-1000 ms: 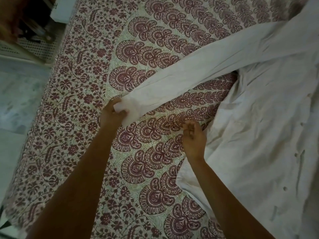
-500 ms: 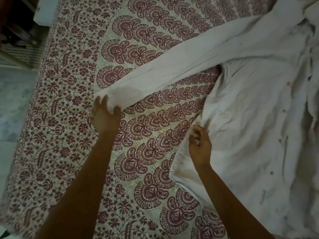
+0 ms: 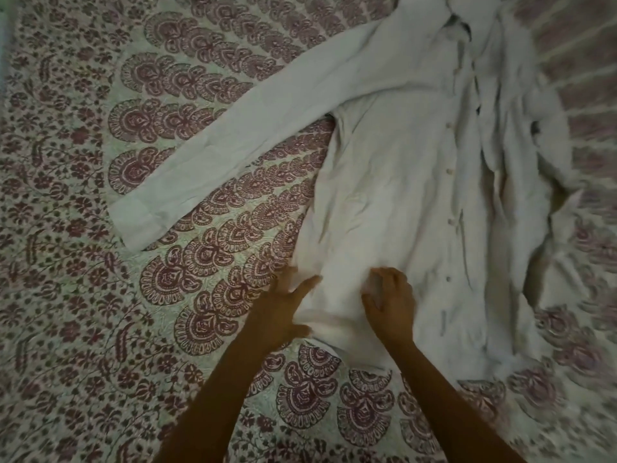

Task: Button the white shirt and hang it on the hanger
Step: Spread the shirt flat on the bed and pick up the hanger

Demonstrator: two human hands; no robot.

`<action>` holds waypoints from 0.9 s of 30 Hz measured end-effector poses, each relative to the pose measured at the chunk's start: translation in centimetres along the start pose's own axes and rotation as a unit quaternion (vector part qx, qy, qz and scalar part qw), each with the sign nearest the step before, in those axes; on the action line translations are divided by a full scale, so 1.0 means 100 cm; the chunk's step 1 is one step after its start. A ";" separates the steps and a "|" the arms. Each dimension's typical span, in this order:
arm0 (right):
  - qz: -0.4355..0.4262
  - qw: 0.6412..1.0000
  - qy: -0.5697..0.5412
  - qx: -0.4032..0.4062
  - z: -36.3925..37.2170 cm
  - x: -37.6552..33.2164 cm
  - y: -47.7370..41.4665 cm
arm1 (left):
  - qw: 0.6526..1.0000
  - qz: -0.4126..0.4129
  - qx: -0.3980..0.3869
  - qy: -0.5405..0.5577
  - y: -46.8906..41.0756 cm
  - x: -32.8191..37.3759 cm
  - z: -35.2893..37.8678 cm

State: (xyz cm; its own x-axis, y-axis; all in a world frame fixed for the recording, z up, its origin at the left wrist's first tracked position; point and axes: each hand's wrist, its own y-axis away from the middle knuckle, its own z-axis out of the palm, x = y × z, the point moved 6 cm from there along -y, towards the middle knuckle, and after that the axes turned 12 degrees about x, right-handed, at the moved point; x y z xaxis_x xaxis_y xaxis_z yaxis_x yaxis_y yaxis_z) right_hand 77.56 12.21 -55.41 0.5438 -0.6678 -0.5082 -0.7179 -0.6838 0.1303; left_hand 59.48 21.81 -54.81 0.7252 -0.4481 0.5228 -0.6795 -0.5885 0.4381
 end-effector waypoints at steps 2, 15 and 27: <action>-0.053 0.995 0.058 -0.054 0.000 0.013 0.014 | 0.998 -0.007 0.038 -0.045 0.006 0.000 0.002; -0.193 0.957 0.190 -0.102 -0.030 0.071 0.066 | 0.972 0.086 0.117 -0.187 0.024 0.009 0.011; -0.286 0.944 0.153 -0.067 -0.046 0.077 0.106 | 0.961 0.088 0.175 -0.196 0.061 0.006 0.006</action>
State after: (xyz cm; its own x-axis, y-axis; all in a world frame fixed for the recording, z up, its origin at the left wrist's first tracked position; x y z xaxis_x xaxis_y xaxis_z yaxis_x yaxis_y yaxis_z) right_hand 76.14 -1.58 -54.02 0.9404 -0.2171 -0.2619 -0.2181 -0.9756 0.0256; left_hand 55.84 17.50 -52.26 0.6354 -0.7402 0.2197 -0.7662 -0.6398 0.0605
